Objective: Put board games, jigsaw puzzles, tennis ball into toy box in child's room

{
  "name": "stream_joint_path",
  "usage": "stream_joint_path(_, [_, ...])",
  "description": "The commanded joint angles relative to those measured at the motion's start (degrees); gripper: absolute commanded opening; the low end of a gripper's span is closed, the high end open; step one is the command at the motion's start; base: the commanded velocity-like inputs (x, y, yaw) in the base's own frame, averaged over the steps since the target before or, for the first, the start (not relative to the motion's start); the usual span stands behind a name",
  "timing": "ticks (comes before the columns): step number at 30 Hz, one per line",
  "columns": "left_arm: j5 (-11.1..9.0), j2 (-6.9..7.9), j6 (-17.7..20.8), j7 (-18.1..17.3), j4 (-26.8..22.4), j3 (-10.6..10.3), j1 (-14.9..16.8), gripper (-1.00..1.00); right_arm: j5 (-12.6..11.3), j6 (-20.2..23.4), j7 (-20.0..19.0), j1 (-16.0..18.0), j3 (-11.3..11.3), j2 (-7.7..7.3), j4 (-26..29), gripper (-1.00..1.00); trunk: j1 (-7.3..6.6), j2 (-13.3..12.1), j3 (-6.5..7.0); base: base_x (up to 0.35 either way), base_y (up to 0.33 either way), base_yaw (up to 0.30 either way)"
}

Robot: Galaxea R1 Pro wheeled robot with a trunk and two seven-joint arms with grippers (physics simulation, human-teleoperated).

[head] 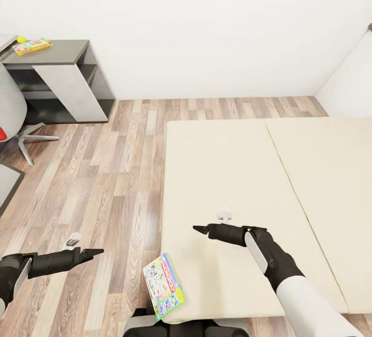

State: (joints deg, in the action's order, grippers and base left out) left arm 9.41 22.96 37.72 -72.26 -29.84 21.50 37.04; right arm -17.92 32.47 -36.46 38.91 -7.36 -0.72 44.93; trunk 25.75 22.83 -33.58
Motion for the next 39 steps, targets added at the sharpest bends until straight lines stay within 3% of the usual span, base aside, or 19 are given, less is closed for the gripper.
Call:
stream_joint_path(1, [0.61,-0.05,0.60,-0.46,-0.04,0.38,0.05,1.00,-0.45,0.40,0.11,0.03,-0.05,-0.06,0.06,1.00,0.04,0.09,0.02,0.000,0.000,0.000])
stream_joint_path(39, [0.61,-0.02,0.60,-0.45,-0.04,0.38,0.05,1.00,-0.33,0.40,0.25,0.03,0.33,0.02,0.15,1.00,0.04,0.09,3.61,0.000,0.000,0.000])
